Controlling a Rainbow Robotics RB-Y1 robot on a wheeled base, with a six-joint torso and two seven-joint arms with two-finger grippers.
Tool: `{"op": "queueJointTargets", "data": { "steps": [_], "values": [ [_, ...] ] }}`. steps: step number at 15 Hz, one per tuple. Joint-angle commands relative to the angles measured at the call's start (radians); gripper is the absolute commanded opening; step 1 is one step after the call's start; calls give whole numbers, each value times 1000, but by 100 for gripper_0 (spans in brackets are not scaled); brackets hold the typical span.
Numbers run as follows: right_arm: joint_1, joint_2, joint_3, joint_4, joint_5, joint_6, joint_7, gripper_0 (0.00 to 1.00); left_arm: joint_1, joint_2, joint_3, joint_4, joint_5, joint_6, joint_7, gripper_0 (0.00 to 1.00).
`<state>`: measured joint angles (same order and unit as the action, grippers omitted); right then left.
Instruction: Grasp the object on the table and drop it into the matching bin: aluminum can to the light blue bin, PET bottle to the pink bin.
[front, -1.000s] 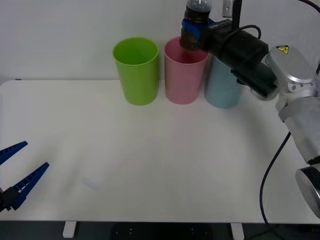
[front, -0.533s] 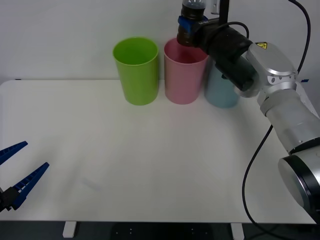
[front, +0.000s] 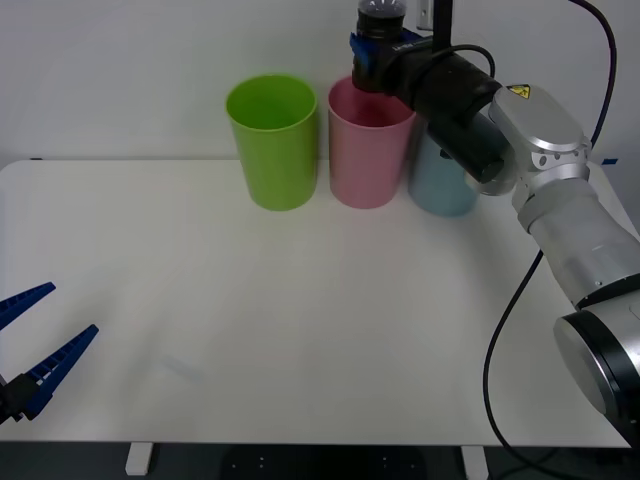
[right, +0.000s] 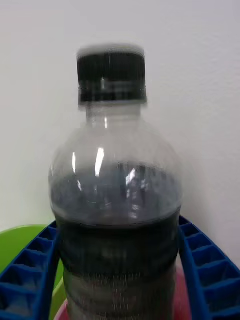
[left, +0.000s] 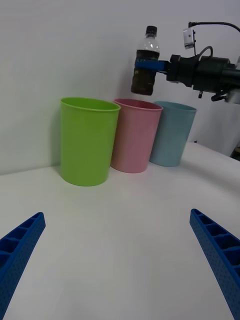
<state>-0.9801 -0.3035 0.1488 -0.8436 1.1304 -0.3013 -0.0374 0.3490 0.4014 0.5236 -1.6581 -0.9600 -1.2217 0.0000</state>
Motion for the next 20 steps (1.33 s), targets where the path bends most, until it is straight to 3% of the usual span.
{"op": "queueJointTargets", "data": {
  "steps": [1, 7, 12, 20],
  "values": [
    [0, -5, 0, 0, -3, -15, 11, 100, 0, 0, 0, 0, 0, 0, 0, 100],
    [40, -59, -3, -20, -60, -133, 30, 100, 0, 0, 0, 0, 0, 0, 0, 100],
    [184, -123, 0, -198, -84, -151, 19, 100, 0, 0, 0, 0, 0, 0, 0, 100],
    [452, -289, 0, -443, -199, -246, 51, 100, 0, 0, 0, 0, 0, 0, 0, 100]
  ]
}}
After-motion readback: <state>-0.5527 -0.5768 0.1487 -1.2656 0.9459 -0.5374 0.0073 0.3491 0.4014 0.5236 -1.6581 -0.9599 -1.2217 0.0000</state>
